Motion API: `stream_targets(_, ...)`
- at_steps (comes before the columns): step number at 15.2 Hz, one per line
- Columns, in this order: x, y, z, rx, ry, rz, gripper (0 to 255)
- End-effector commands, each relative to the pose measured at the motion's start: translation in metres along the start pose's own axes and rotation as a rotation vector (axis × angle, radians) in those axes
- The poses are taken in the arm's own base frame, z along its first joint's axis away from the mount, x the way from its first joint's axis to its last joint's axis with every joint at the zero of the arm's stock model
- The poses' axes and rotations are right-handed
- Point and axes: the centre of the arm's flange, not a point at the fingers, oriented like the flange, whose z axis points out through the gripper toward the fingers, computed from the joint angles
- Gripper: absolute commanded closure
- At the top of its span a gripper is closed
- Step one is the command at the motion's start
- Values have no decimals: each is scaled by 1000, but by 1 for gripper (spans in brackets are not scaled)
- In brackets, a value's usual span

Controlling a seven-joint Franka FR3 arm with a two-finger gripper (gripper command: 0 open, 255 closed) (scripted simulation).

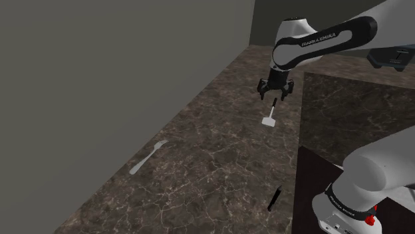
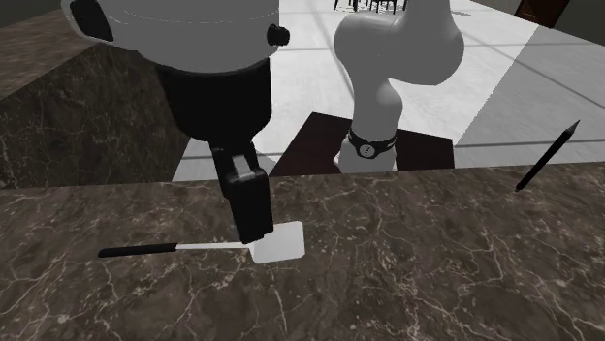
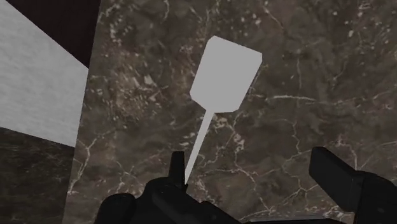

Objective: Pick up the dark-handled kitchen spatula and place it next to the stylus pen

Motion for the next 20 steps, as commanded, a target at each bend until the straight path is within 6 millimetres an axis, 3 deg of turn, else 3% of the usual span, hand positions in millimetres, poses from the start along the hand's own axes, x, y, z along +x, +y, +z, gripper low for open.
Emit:
stream_targets(1,21,8,18,1,4,103,0)
stream_targets(6,59,37,62,0,11,349,0)
stream_targets(14,60,39,103,0,11,356,0)
stream_targets(20,60,39,103,0,11,356,0)
